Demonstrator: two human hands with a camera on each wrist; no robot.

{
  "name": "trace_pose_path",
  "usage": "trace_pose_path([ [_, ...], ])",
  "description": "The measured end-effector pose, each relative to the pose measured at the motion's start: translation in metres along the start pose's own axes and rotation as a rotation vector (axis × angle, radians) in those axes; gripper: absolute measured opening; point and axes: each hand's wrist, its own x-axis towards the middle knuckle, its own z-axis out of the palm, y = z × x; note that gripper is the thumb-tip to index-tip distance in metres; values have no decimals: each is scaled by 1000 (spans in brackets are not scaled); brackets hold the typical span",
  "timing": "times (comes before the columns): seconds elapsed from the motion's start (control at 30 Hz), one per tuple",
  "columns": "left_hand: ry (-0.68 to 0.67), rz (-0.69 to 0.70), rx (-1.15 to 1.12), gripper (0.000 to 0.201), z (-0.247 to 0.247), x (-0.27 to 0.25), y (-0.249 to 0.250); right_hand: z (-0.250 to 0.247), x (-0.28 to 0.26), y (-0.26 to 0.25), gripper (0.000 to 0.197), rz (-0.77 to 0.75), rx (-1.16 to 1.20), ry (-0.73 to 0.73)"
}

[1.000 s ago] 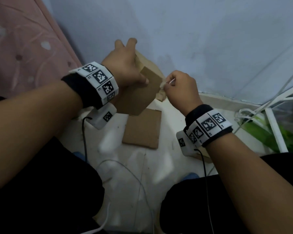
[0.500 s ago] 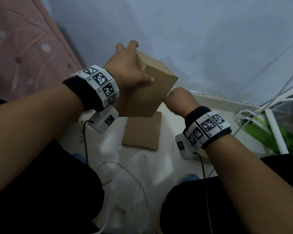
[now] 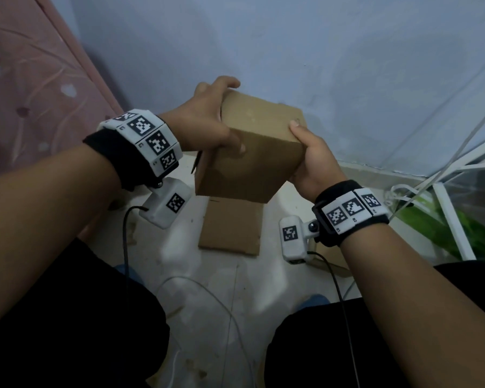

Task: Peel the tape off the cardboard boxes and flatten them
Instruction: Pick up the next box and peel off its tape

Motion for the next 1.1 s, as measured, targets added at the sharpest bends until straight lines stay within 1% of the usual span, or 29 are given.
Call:
trace_pose_path([
  [0.07,-21,-24,26,107,0,1,-3,1,1,-1,29,-32,5,-10],
  [0.1,-33,-44,3,106,1,1,-5,2,2,-1,30,-43,25,-3],
  [0.17,-40,-101,-182,98,4,2,-6,4,2,0,32,-69,71,18],
  [0.23,33,-179,-436,80,6,6,-3,5,0,-2,31,-109,105,28],
  [0.3,125,-236,-579,63,3,11,-4,4,-1,-4,30,-145,145,35],
  [0.33,124,-247,-614,58,0,12,-5,4,-2,-5,29,-151,165,42],
  [0.4,43,-238,-629,43,-4,10,-8,2,-3,-6,24,-145,208,62],
  [0.43,15,-223,-621,35,-5,9,-10,0,-3,-7,22,-144,226,75],
  [0.47,2,-209,-608,31,-5,8,-10,-1,-3,-8,20,-146,239,97],
  [0.5,10,-193,-578,32,-4,8,-10,-3,-3,-10,19,-144,250,129],
  [0.53,36,-169,-534,38,-3,7,-9,-6,-1,-11,19,-140,257,169],
  [0.6,131,-103,-420,55,-1,9,-10,-11,3,-11,26,-114,264,261],
  [0.67,228,-74,-328,56,1,8,-10,-12,6,-11,36,-82,245,328],
  [0.73,286,-56,-285,56,3,6,-7,-12,6,-10,40,-79,211,381],
  [0.8,333,-32,-260,60,6,5,-5,-11,6,-8,30,-131,161,463],
  [0.83,367,-38,-245,60,8,6,-7,-8,6,-6,28,-186,144,484],
  [0.87,402,-57,-236,60,11,7,-9,-5,6,-2,33,-249,112,487],
  [0.9,431,-101,-232,60,13,9,-11,0,4,3,42,-317,29,498],
  [0.93,453,-149,-230,60,15,10,-13,5,2,8,51,-392,-135,521],
  [0.97,466,-191,-230,61,16,10,-14,11,0,14,54,-478,-351,544],
  [1.0,471,-219,-227,61,18,9,-15,15,-1,20,51,-578,-558,553],
  [1.03,476,-233,-214,62,18,8,-14,20,-3,25,45,-672,-716,527],
  [1.07,479,-237,-198,63,18,7,-14,24,-4,29,42,-728,-827,462],
  [1.1,475,-237,-188,63,17,6,-14,29,-7,31,42,-739,-895,379],
])
